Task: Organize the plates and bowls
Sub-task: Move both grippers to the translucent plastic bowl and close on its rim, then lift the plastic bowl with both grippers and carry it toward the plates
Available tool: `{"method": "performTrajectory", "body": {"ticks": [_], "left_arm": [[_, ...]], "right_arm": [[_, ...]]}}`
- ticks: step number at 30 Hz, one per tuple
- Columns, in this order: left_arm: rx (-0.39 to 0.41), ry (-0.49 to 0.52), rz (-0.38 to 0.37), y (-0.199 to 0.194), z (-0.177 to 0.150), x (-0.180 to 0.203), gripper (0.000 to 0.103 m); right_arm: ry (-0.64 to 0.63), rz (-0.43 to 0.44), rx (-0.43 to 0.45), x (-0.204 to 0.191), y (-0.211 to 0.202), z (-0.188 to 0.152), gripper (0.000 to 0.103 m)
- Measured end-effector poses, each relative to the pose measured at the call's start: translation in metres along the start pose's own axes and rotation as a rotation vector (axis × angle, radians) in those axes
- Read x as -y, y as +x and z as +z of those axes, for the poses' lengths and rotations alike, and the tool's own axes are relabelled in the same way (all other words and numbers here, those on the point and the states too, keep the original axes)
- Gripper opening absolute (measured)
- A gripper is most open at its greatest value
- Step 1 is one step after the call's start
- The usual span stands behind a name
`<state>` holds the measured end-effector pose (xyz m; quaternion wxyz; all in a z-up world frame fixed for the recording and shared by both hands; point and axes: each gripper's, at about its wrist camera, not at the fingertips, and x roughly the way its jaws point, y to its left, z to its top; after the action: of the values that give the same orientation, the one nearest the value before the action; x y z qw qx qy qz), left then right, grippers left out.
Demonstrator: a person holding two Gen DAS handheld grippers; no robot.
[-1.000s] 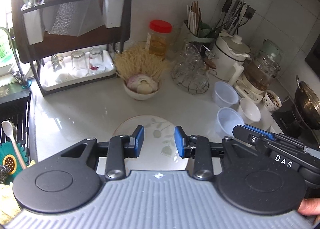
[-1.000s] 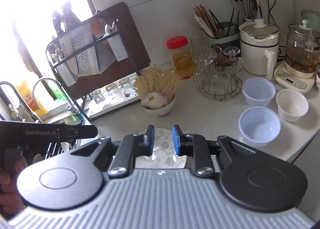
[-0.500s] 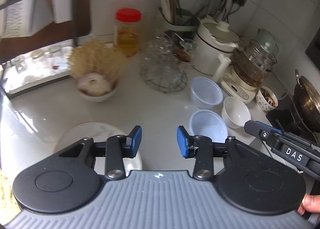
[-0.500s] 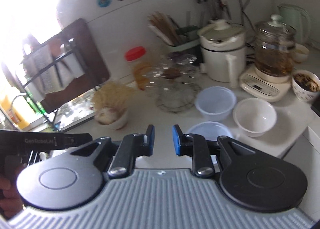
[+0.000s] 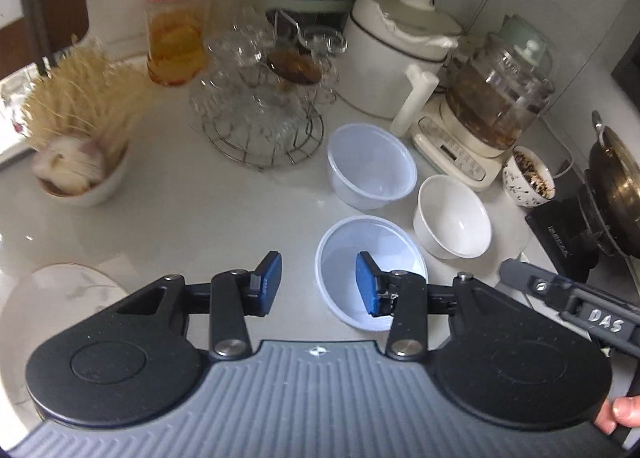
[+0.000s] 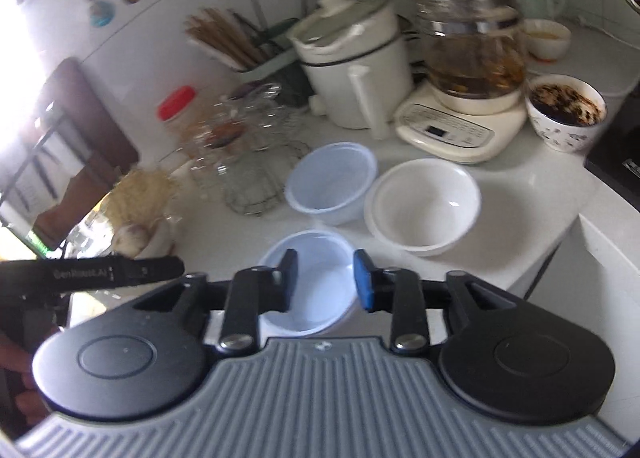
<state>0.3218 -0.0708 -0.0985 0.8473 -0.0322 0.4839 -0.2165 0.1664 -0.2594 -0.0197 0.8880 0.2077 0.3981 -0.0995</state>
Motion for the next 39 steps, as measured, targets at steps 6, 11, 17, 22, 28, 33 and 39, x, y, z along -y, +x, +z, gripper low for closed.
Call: {"method": "performTrajectory", "body": {"ticks": [6,11,17,22,28,33,39], "left_arm": [[-0.070,-0.022,-0.011,0.042,-0.001,0.009,0.047],[-0.098,-0.034,0.011,0.066,-0.003,0.010,0.046],[-0.140,-0.047,0.019,0.084,-0.002,0.003,0.045],[-0.181,-0.078,0.012,0.097,-0.005,-0.004,0.030],[-0.184,-0.073,0.019,0.102,-0.007,0.000,0.018],[-0.184,-0.095,0.029,0.103,-0.009,-0.001,0.012],[-0.184,-0.125,0.027,0.098,-0.012,-0.008,0.011]], "right_arm": [[0.078,0.024,-0.079,0.030,0.020,0.002,0.045],[0.152,0.097,-0.156,0.044,0.048,0.001,0.045],[0.163,0.155,-0.211,0.041,0.080,0.000,0.044],[0.160,0.172,-0.245,0.036,0.099,-0.003,0.043],[0.142,0.173,-0.249,0.037,0.107,-0.003,0.025],[0.106,0.163,-0.236,0.035,0.108,-0.001,0.015],[0.074,0.192,-0.229,0.033,0.102,-0.002,0.013]]}}
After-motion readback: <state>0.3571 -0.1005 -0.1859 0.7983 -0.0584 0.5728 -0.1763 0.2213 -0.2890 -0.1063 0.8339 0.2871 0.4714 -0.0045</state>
